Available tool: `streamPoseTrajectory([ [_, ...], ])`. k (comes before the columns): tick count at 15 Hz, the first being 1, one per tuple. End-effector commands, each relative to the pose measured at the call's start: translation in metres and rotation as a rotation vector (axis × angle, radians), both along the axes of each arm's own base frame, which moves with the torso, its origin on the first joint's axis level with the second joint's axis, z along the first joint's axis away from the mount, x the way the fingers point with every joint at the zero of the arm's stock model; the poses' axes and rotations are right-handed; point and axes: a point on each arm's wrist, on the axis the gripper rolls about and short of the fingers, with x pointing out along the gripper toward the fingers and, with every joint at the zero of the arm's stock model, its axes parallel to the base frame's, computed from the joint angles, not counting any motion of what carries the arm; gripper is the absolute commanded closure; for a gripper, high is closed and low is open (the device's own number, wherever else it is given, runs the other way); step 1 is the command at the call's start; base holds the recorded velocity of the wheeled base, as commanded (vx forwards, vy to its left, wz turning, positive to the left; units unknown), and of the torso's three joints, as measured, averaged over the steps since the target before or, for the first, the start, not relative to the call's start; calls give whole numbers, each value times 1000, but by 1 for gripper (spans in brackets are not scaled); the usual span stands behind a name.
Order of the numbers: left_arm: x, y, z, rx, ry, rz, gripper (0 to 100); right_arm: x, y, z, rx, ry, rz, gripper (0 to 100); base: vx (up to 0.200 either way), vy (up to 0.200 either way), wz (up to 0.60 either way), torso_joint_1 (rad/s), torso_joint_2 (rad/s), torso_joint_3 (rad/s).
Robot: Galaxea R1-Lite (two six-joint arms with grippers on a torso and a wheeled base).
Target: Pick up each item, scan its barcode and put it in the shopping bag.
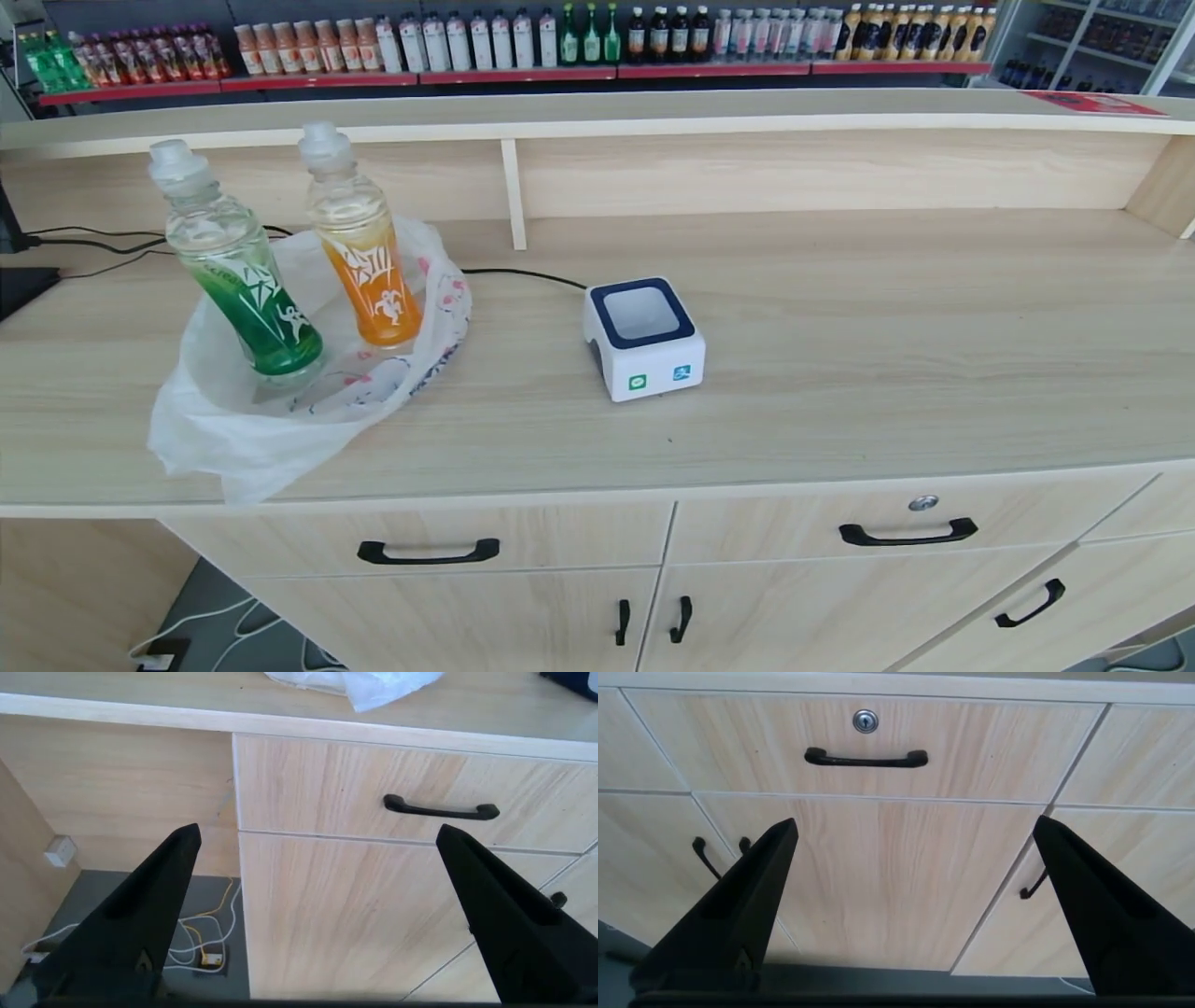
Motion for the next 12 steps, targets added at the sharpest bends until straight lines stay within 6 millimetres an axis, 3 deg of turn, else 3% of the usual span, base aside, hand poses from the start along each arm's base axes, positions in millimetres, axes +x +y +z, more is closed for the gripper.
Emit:
streamPoseTrajectory([
  [1, 0, 0, 0, 1, 1, 1, 0, 0, 0, 0, 6, 0, 1, 0, 0, -200, 0, 2, 7, 2],
  [2, 0, 0, 0, 1, 1, 1, 0, 0, 0, 0, 4, 0, 1, 0, 0, -200, 0, 2, 2, 2],
  [7, 0, 0, 0, -1, 1, 1, 0, 0, 0, 0, 6, 0, -1, 0, 0, 0, 0, 0, 0, 0],
  [12, 0, 0, 0, -4, 0, 1, 0, 0, 0, 0, 6, 0, 1, 0, -200, 0, 0, 1, 3, 0],
])
